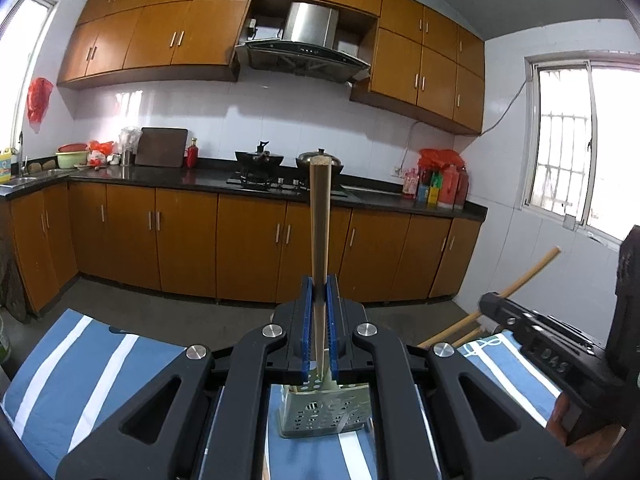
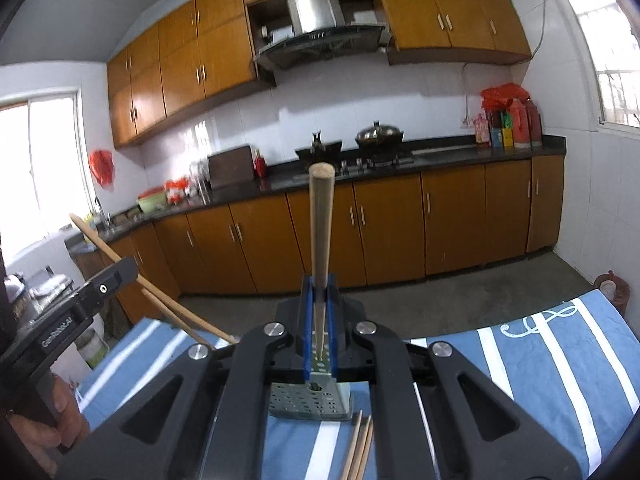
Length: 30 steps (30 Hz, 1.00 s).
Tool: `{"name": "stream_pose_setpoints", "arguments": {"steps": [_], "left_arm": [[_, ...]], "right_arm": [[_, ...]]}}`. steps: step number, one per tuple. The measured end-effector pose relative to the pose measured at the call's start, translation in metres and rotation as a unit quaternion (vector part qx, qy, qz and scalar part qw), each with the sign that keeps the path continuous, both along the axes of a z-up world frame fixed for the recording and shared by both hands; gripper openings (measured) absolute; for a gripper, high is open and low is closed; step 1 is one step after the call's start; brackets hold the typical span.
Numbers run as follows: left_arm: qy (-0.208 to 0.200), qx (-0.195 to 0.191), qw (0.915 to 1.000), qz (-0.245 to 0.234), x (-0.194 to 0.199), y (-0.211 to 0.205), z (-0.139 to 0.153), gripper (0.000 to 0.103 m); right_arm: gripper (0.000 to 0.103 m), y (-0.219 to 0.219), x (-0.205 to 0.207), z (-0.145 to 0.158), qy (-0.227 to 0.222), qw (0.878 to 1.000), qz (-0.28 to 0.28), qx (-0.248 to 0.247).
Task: Organize utensils
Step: 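Lift both chopsticks upright and carry them over the green holder, then open both tools to drop the chopsticks into the green holder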
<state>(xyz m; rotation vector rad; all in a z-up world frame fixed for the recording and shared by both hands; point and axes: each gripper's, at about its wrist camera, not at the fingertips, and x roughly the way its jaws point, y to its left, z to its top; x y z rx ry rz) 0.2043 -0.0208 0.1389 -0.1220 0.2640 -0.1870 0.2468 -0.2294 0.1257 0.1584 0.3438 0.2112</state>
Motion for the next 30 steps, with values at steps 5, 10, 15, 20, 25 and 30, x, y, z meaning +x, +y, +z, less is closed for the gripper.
{"name": "stream_pose_setpoints", "arguments": {"steps": [5,10,15,20,25,30], "left_arm": [[0.008,0.019,0.9998,0.003,0.01,-0.009,-0.014,0.007],[0.018,0.029,0.9994,0.004,0.021,-0.01,-0.026,0.007],[0.049,0.018,0.9986,0.002,0.032,-0.007,-0.036,0.007],[0.045,0.011,0.9989,-0.004,0.026,-0.003,-0.029,0.008],[0.043,0.003,0.9991,-0.004,0.019,0.003,-0.024,0.008],[0.039,-0.009,0.9992,-0.001,0.01,0.01,-0.018,0.008]], "right_arm": [[0.007,0.014,0.015,-0.013,0.021,1.0,0.005,-0.015],[0.007,0.019,0.024,-0.02,0.031,0.999,0.005,-0.022],[0.009,0.018,0.029,-0.027,0.042,0.999,0.001,-0.022],[0.016,0.015,0.026,-0.024,0.037,0.999,-0.001,-0.013],[0.023,0.009,0.016,-0.019,0.026,1.0,-0.003,-0.01],[0.025,0.003,-0.003,-0.011,0.009,1.0,-0.006,-0.009]]}}
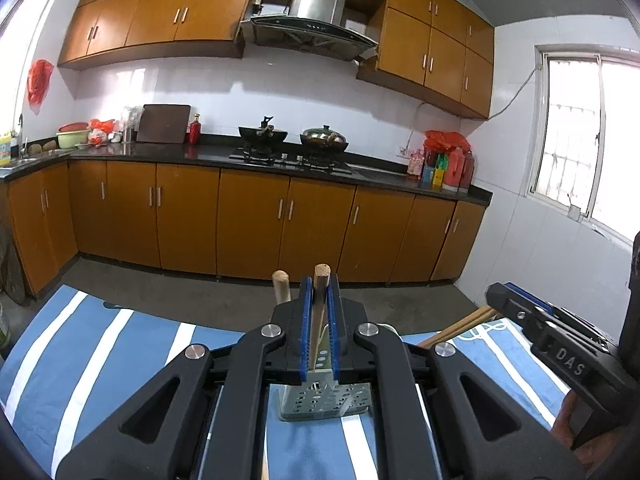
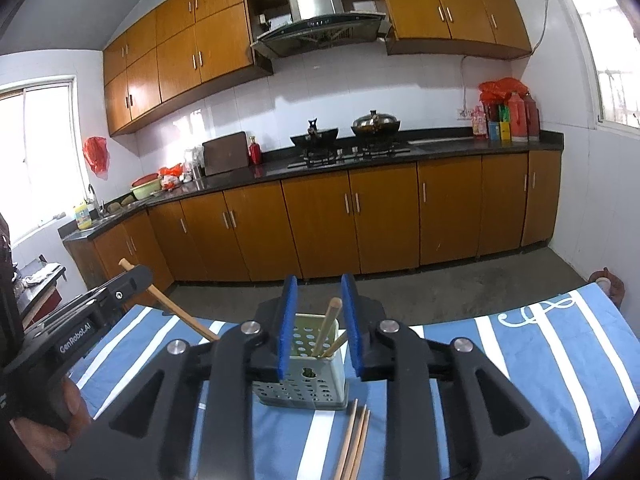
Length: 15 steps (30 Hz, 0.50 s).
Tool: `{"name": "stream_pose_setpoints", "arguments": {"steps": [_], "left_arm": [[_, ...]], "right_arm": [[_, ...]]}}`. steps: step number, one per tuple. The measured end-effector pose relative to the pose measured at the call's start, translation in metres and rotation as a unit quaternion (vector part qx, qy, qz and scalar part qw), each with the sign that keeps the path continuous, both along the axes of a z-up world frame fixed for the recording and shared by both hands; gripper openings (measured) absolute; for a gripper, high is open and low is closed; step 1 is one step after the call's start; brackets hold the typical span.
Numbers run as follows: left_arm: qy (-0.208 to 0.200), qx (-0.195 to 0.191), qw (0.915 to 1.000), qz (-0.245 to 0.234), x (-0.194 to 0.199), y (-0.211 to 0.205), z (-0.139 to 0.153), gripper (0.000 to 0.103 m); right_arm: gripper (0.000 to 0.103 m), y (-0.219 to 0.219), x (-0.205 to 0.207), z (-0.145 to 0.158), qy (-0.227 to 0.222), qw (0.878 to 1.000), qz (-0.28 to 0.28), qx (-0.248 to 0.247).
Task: Organize utensils
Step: 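Open both tools to drop the chopsticks into the green holder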
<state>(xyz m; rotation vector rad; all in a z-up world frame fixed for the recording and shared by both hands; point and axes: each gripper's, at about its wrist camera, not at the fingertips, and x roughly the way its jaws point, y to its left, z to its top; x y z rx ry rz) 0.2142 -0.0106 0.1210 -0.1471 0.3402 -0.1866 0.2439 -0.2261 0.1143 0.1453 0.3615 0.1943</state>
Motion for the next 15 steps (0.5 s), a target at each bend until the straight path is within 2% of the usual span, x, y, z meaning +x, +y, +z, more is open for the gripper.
{"name": "stream_pose_setpoints", "arguments": {"steps": [8,13,15], "left_arm": [[-0.023,-0.024,0.9994,0.005,-0.023,0.017,0.013,0.008],[-0.031,-0.035,0.9989,0.004,-0.037,0.027,0.014,0.008],[-0.036,-0.044,0.9984,0.006,-0.04,0.032,0.013,0.008]], "right_arm": [[0.029,-0.022,-0.045,0.002,-0.024,1.0,-0.018,0.006],[0.029,-0.038,-0.062,-0.017,-0.005,0.999,-0.034,0.012],[0.029,-0.043,-0.063,-0.034,0.019,0.999,-0.04,0.012]]}}
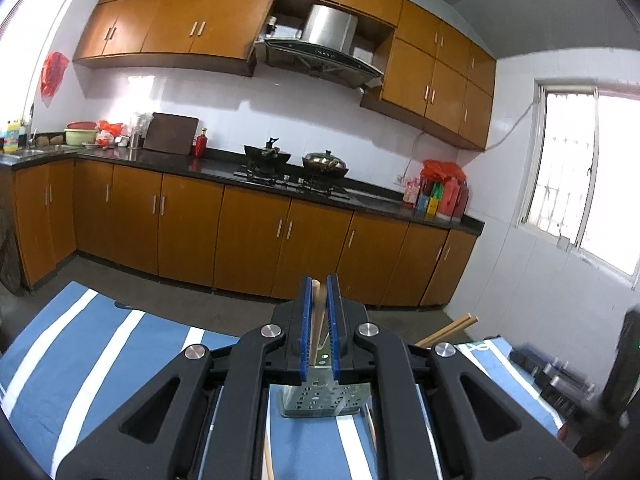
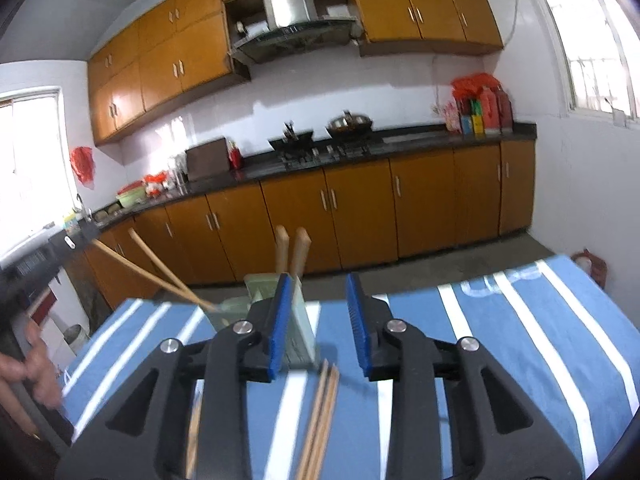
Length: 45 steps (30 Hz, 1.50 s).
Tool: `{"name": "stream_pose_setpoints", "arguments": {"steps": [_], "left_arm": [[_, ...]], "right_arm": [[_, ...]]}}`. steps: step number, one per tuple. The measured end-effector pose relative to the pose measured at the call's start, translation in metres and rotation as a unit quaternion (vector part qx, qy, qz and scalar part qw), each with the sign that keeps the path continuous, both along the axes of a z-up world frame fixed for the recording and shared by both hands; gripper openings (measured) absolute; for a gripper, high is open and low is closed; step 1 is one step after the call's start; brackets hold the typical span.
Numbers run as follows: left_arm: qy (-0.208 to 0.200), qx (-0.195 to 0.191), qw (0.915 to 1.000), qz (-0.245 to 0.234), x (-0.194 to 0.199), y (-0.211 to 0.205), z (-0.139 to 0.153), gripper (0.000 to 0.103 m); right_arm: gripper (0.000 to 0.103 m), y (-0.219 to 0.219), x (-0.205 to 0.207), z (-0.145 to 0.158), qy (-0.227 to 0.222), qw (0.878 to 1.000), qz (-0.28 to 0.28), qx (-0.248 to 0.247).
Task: Organize utensils
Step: 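Open both tools to drop the chopsticks into the green holder, then lower both tools to the loose chopsticks and close the right tool on one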
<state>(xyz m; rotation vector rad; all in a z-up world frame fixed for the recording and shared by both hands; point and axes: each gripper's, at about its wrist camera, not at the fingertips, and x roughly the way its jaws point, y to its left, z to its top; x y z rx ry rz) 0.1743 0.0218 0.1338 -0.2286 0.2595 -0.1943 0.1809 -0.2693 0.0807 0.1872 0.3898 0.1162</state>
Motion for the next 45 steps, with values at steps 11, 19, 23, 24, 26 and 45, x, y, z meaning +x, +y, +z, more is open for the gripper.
{"name": "stream_pose_setpoints", "arguments": {"steps": [11,19,23,24,26,45], "left_arm": [[0.0,-0.029,0.9995,-0.011,0.035,-0.018,0.014,0.008],[-0.017,-0.017,0.9997,0.008,0.007,0.004,0.03,0.008],[0.004,0.026,0.9993,0.027,-0.01,0.013,0.012,0.02],[0.011,0.033,0.9988,0.033,-0.015,0.016,0.004,0.038],[0.027,0.051,0.9974,0.043,-0.023,0.02,-0.016,0.047],[0.251,0.082,0.9646,0.002,-0.019,0.023,-0.184,0.045]], "right_arm": [[0.029,0.008,0.007,-0.044,0.053,0.998,0.003,0.021],[0.029,-0.001,0.007,-0.066,0.083,0.996,-0.003,0.03],[0.029,-0.007,0.004,-0.081,0.105,0.994,-0.005,0.027],[0.029,-0.009,0.004,-0.086,0.115,0.993,-0.005,0.028],[0.029,-0.012,0.004,-0.098,0.136,0.99,-0.004,0.031],[0.009,0.037,0.017,-0.177,0.264,0.963,0.044,-0.031]]}}
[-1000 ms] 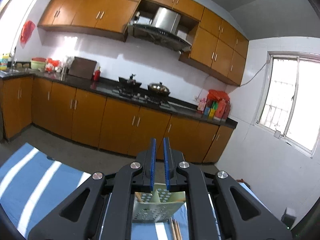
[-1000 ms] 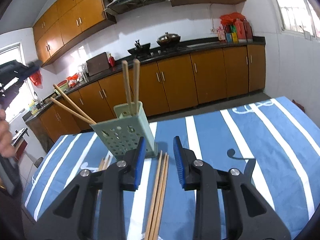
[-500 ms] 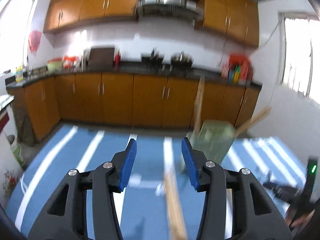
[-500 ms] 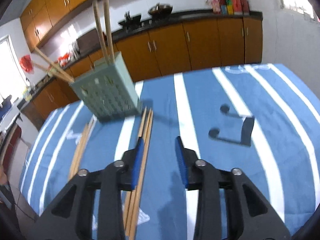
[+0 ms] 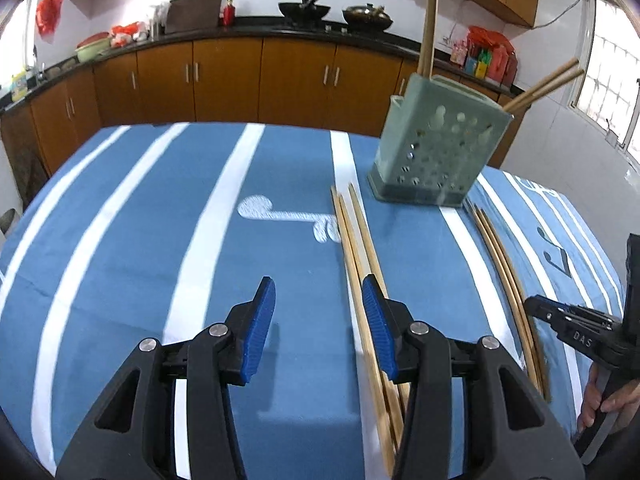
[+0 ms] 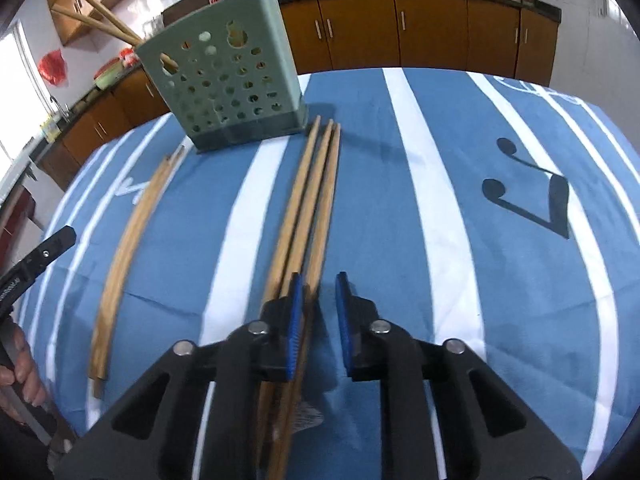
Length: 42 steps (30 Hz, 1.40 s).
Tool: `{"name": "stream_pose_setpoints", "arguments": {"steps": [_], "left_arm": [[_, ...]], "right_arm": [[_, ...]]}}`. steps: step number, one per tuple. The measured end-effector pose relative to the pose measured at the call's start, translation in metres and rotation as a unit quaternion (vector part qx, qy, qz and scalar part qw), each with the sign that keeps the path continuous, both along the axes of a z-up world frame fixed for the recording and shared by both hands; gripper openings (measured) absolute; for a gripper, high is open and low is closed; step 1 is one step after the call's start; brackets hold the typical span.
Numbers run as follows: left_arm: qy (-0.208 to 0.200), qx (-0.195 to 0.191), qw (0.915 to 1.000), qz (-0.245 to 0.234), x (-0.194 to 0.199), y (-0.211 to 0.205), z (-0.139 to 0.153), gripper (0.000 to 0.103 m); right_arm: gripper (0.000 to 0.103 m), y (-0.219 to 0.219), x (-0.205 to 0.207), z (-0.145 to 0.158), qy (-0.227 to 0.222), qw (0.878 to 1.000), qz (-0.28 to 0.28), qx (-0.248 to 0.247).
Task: Organize utensils
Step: 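Lower both tools to the loose chopsticks and close the right tool on one, then grasp a chopstick with the left tool while the right tool holds its own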
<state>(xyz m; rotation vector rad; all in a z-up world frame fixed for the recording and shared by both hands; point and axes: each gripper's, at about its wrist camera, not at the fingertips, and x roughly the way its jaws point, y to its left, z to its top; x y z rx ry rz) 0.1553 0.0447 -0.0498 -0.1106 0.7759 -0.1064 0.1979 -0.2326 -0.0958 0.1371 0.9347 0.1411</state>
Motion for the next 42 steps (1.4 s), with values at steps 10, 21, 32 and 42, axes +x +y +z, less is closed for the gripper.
{"name": "stream_pose_setpoints", "arguments": {"steps": [10,21,32,42], "left_arm": [[0.037,-0.019,0.9987,-0.03,0.002,-0.011,-0.019,0.03],[0.055,0.031,0.997,-0.044,0.0,-0.03,-0.031,0.017],[0.056,0.06,0.9966,-0.011,0.014,-0.028,-0.031,0.007],[0.056,0.023,0.9975,0.037,0.043,0.025,-0.03,0.008]], "right_arm": [[0.008,-0.032,0.005,0.0,-0.008,0.998,-0.053,-0.024],[0.008,-0.031,0.006,0.001,-0.008,0.998,-0.05,-0.028],[0.008,-0.026,0.002,0.0,-0.01,0.999,-0.041,-0.034],[0.008,-0.04,0.022,-0.001,-0.023,0.997,-0.064,-0.04]]}}
